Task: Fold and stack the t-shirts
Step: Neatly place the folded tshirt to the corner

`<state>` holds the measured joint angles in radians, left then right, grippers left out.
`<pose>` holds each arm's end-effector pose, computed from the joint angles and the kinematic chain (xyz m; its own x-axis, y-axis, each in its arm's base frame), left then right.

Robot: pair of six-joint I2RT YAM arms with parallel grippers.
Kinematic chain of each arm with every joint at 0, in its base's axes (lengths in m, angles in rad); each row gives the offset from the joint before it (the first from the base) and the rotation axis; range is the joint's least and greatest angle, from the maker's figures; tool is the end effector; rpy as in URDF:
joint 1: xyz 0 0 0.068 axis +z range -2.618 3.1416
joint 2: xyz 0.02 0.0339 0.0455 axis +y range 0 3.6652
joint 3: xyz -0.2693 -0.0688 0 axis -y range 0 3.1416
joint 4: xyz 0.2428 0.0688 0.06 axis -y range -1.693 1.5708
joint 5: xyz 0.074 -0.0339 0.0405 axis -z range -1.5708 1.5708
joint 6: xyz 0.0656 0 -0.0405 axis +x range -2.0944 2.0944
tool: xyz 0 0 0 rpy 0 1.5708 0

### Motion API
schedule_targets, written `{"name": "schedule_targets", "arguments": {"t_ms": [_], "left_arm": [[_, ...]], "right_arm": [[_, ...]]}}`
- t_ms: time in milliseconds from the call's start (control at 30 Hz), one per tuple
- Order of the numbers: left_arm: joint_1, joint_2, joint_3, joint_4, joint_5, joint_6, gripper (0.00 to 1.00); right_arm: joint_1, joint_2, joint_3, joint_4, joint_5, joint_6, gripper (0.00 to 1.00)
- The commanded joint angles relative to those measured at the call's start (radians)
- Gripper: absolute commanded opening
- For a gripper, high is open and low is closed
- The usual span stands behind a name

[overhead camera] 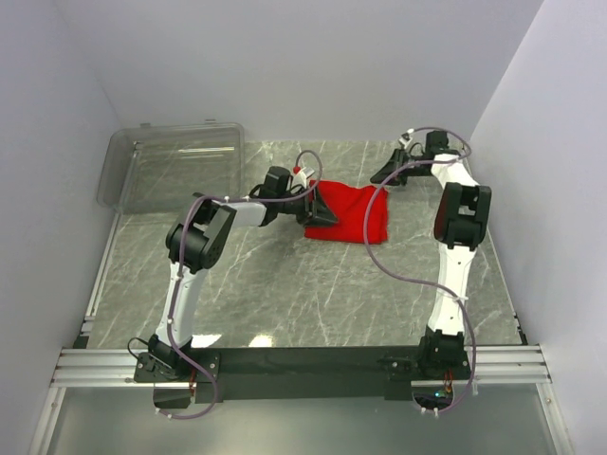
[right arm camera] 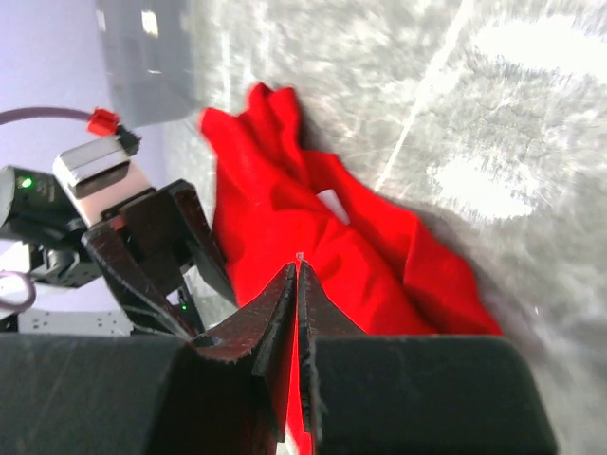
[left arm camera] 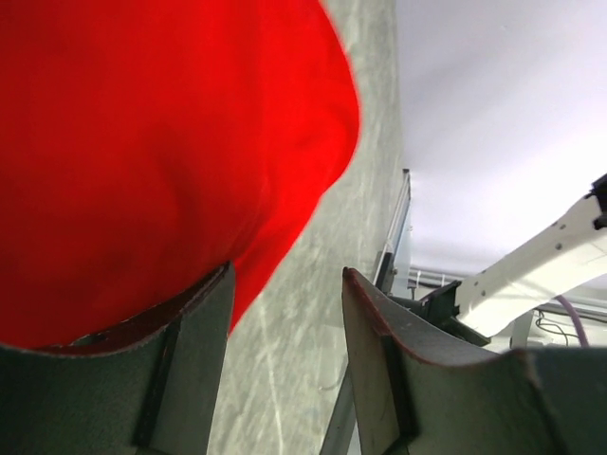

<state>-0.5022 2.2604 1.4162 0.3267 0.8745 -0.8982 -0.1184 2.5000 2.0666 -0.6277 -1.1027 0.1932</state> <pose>0.4126 -0.2840 0.1222 -0.9688 -0.0403 -0.2446 0.2173 0.3366 -0.9163 0.5350 -0.0047 0.1367 -0.9234 0.1971 -0.3293 -0.2056 0.4704 0.8582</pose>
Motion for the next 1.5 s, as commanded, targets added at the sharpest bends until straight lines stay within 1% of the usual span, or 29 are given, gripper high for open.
{"name": "schedule_targets", "arguments": {"t_ms": [0,133,267,500,667,800,900,1000,1133,1200,1233,1300,1367,1400,1467], "left_arm": [[0.007,-0.082,0.073,0.029,0.024,-0.001,0.55],[0.01,-0.055,0.151,0.037,0.004,-0.045,0.55],[0.014,0.011,0.231,0.028,-0.026,-0.07,0.56],[0.034,0.132,0.325,0.066,-0.104,-0.151,0.56],[0.036,0.22,0.444,-0.012,-0.167,-0.165,0.55],[0.048,0.232,0.431,-0.023,-0.256,-0.194,0.55],[0.06,0.226,0.411,-0.012,-0.313,-0.218,0.55],[0.068,0.226,0.408,0.009,-0.331,-0.248,0.55],[0.071,0.245,0.42,0.078,-0.293,-0.303,0.55],[0.073,0.251,0.418,0.133,-0.269,-0.339,0.55],[0.071,0.251,0.412,0.193,-0.24,-0.352,0.55],[0.073,0.243,0.411,0.21,-0.233,-0.357,0.56],[0.074,0.231,0.397,0.235,-0.232,-0.358,0.56],[0.076,0.219,0.388,0.238,-0.233,-0.355,0.56],[0.08,0.203,0.374,0.251,-0.241,-0.354,0.56]], "right_arm": [[-0.017,-0.121,0.015,-0.007,-0.089,-0.035,0.11],[-0.007,-0.112,0.015,-0.136,-0.082,-0.17,0.11],[0.005,-0.092,-0.003,-0.236,-0.022,-0.264,0.11],[0.006,-0.07,-0.039,-0.247,0.085,-0.282,0.11],[0.005,-0.041,-0.02,-0.215,0.136,-0.241,0.11],[0.0,-0.027,-0.033,-0.193,0.204,-0.207,0.11],[-0.009,-0.024,-0.036,-0.188,0.205,-0.196,0.1],[-0.01,-0.036,-0.034,-0.188,0.253,-0.195,0.1],[-0.012,-0.036,-0.04,-0.188,0.262,-0.167,0.1],[-0.012,-0.043,-0.043,-0.188,0.277,-0.164,0.1],[-0.012,-0.041,-0.043,-0.19,0.286,-0.166,0.1],[-0.012,-0.041,-0.04,-0.199,0.29,-0.173,0.1],[-0.013,-0.047,-0.037,-0.213,0.256,-0.184,0.1],[-0.013,-0.058,-0.043,-0.22,0.235,-0.24,0.1],[-0.013,-0.101,-0.049,-0.227,0.166,-0.279,0.1]]}}
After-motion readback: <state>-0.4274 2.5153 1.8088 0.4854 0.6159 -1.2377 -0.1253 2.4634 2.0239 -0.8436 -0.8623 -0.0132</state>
